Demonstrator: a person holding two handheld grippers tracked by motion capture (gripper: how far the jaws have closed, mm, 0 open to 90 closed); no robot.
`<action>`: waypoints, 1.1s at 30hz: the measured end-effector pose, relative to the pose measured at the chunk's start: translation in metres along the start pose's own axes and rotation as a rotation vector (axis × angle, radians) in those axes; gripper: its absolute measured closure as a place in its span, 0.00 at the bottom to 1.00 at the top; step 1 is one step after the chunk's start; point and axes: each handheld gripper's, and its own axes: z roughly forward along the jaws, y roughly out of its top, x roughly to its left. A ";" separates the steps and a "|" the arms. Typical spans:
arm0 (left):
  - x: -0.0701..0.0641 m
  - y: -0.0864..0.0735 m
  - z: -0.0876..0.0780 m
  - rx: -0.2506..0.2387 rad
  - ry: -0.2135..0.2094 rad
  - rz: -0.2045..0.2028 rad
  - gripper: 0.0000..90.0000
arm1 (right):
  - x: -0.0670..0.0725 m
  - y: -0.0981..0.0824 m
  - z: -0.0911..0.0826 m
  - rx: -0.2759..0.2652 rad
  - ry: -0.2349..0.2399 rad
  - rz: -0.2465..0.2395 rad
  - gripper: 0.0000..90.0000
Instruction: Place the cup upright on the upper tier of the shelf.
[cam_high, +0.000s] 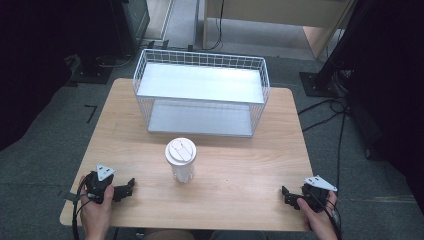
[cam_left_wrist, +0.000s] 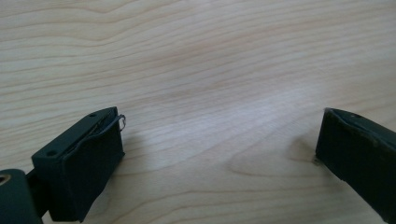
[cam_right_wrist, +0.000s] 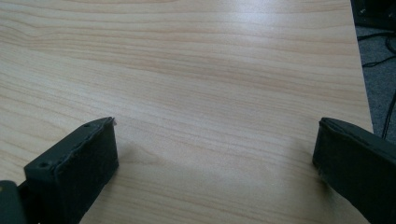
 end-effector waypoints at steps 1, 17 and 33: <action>0.000 0.000 -0.001 -0.001 -0.010 0.007 0.01 | 0.000 0.000 0.000 0.000 0.000 0.000 0.00; -0.034 0.014 -0.012 -0.110 -0.121 0.036 0.01 | 0.000 0.000 0.000 0.000 0.000 0.002 0.00; -0.078 0.043 -0.023 -0.195 -0.267 0.070 0.01 | 0.001 0.000 0.000 -0.002 0.010 -0.007 0.00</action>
